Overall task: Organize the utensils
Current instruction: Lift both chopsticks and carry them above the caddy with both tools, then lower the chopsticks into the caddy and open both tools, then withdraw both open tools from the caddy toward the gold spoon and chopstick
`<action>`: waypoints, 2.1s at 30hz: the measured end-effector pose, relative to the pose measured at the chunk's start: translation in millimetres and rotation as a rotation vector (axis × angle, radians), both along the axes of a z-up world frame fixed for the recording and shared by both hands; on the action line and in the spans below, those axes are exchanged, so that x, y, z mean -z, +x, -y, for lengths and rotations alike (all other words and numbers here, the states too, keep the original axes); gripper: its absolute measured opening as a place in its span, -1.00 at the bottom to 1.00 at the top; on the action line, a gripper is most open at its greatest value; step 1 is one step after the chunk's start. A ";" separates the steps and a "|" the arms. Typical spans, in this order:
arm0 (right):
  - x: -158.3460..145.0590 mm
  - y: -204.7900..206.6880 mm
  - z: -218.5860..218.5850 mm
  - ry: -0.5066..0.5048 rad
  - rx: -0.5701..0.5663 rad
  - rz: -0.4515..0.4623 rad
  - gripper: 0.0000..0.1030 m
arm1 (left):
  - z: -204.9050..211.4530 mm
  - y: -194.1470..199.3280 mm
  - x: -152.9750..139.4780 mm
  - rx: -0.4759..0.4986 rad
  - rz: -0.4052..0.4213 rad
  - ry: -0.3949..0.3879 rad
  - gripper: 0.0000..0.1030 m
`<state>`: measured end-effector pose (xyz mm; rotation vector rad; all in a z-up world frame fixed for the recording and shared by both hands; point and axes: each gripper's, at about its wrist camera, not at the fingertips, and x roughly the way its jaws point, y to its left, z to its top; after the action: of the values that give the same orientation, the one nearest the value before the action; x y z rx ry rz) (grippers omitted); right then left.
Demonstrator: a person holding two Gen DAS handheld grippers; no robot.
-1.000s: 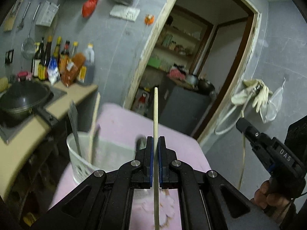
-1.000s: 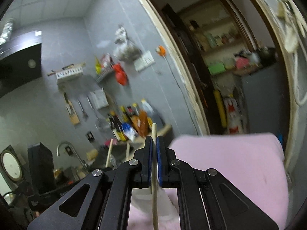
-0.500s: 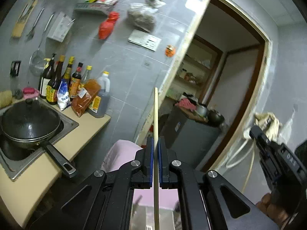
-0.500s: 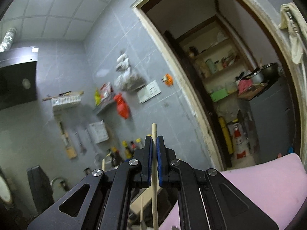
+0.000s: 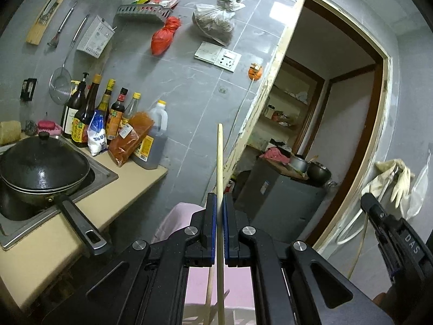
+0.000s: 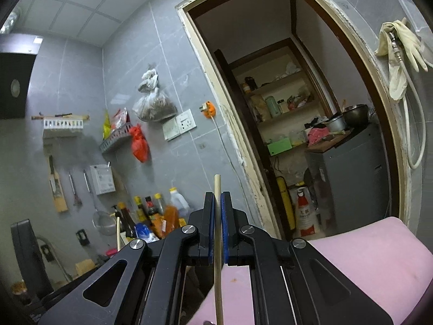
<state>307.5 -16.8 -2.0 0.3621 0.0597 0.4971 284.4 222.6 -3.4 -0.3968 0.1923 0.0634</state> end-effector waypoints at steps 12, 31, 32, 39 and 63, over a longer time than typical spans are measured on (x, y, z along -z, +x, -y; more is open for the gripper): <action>24.0 -6.6 -6.4 -0.063 -0.024 -0.040 -0.94 | 23.8 -10.3 29.7 -0.033 0.005 0.089 -0.95; 10.3 -34.3 15.7 -0.121 -0.072 -0.139 -0.37 | 38.6 -31.1 31.7 0.080 -0.156 0.117 -0.44; 7.5 -35.7 18.6 -0.122 -0.071 -0.138 -0.28 | 40.7 -32.5 28.1 0.084 -0.161 0.122 -0.39; -13.5 -47.5 56.2 -0.137 -0.043 -0.143 0.38 | 57.4 -47.1 -2.6 0.096 -0.166 0.102 0.31; 15.7 -81.8 183.1 -0.296 0.088 -0.272 1.00 | 165.3 -82.0 12.9 0.128 -0.226 0.206 0.81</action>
<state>225.8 -199.9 -17.7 0.1388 0.3758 0.3423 202.4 57.3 -16.3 -0.1700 0.4305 0.0012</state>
